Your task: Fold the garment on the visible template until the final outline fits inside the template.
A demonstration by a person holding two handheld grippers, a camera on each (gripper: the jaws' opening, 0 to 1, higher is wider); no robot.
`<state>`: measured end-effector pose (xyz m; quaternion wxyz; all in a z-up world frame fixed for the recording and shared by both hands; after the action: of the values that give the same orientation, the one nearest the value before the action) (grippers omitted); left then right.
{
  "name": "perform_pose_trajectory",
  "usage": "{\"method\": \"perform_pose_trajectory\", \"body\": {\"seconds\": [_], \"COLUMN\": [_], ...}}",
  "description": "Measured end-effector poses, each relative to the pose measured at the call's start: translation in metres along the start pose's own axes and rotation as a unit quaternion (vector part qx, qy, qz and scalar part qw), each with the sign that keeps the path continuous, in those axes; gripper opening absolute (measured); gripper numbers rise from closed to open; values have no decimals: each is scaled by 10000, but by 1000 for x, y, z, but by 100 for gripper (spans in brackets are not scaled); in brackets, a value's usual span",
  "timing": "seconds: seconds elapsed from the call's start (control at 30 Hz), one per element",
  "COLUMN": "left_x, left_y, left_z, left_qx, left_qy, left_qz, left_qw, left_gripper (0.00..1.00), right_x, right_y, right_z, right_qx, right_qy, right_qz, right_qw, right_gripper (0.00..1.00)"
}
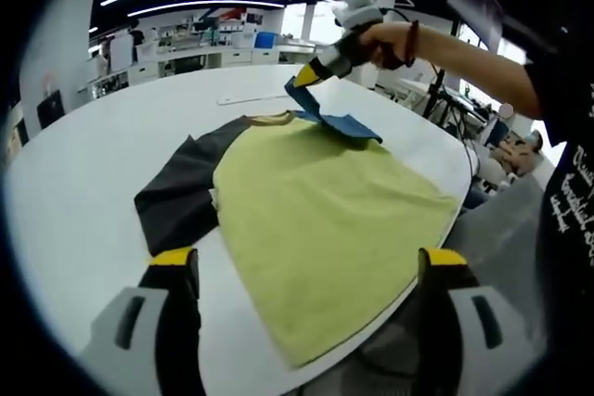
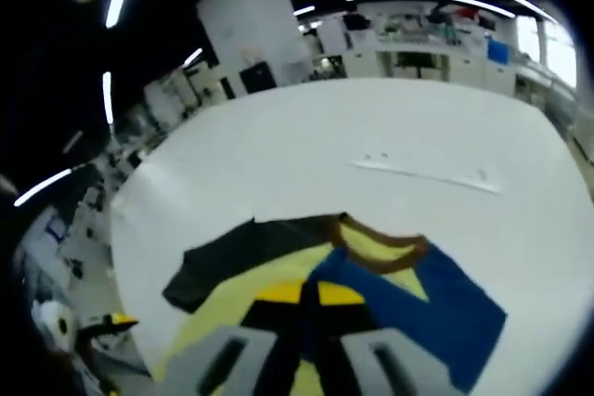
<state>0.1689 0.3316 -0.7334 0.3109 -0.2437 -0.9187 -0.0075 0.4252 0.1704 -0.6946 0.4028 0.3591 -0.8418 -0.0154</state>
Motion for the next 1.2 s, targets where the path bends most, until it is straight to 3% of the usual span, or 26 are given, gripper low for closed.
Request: {"method": "perform_pose_trajectory", "body": {"seconds": [0.7,0.97,1.2], "left_x": [7,7,7], "left_y": [3,4,3], "left_z": [7,7,8], "left_qx": [103,90,81], "left_qy": [82,79,84], "left_qz": [-112,-109,-90], "left_qw": [9999,9999,9999], "left_gripper": [95,95,95], "right_x": [-21,-25,-29], "right_y": [45,65,80], "right_z": [-13,-6,13], "right_qx": [595,888,1120], "right_qy": [158,291,493], "right_qz": [-451,-647,-775], "right_qw": [9971,9935,9895], "right_gripper": [0,0,0]}}
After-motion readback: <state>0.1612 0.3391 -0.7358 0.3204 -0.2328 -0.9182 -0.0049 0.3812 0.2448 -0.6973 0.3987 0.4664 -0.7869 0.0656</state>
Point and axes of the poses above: the point that each gripper's makers call its tool centre point, and the gripper's own axes: x roughly backward along the fingers, y roughly to its left, z roughly out of its underside, the point moved 6 cm from there along x, roughly backward along the fingers, and after that the axes turned 2 degrees about -z, right-handed, at the moved point
